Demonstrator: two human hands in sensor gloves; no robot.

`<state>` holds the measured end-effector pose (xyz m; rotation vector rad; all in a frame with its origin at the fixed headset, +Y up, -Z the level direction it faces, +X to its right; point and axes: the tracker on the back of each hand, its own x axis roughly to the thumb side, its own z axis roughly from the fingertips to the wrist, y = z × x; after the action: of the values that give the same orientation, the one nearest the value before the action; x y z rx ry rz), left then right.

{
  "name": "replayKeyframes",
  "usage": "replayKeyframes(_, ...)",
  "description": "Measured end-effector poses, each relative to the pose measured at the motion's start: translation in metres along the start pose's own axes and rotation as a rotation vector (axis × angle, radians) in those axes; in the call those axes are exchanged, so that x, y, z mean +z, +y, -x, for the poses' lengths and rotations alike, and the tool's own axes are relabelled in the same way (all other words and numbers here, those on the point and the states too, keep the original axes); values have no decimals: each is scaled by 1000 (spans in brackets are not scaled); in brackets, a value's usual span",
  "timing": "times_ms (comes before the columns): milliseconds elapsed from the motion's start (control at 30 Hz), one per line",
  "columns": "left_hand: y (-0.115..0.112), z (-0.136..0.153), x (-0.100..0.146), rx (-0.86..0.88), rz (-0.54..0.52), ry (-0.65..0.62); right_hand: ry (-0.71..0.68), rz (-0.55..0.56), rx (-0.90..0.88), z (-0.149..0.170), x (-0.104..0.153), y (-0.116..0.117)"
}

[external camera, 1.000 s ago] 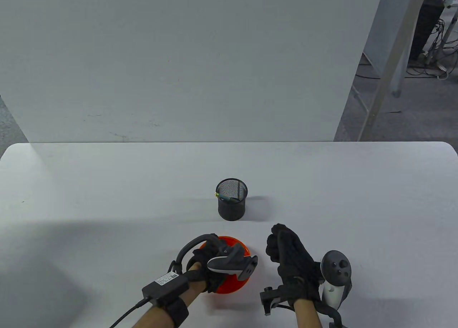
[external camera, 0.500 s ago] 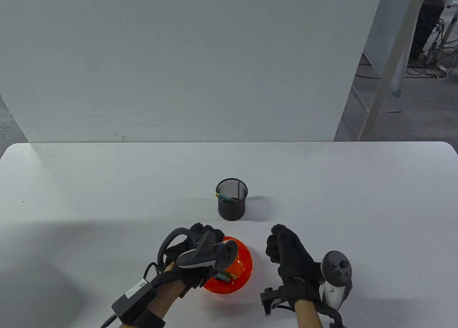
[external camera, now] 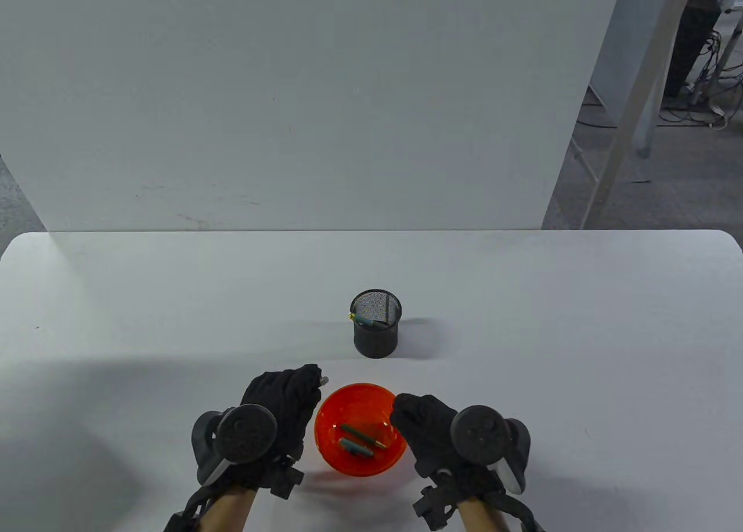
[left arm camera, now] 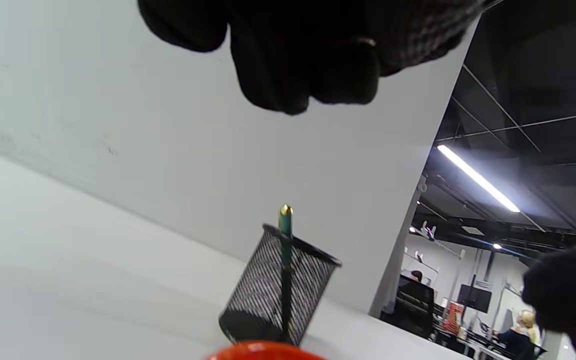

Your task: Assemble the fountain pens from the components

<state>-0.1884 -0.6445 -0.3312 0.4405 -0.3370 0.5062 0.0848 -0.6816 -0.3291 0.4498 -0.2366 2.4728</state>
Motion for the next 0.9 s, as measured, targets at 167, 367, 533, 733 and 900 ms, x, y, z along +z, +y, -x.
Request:
replayKeyframes(167, -5, 10, 1, 39, 6, 28, -124, -205, 280, -35, -17, 30)
replayKeyframes(367, 0, 26, 3, 73, -31, 89, -182, -436, 556, -63, -42, 55)
replayKeyframes(533, 2, 31, 5, 128, -41, 98, -195, -535, 623, -71, -52, 77)
replayKeyframes(733, -1, 37, 5, 154, -32, 113, -164, -616, 682, -61, -53, 98)
replayKeyframes(900, -5, 36, 3, 165, -15, 118, -139, -615, 641, -56, -55, 100)
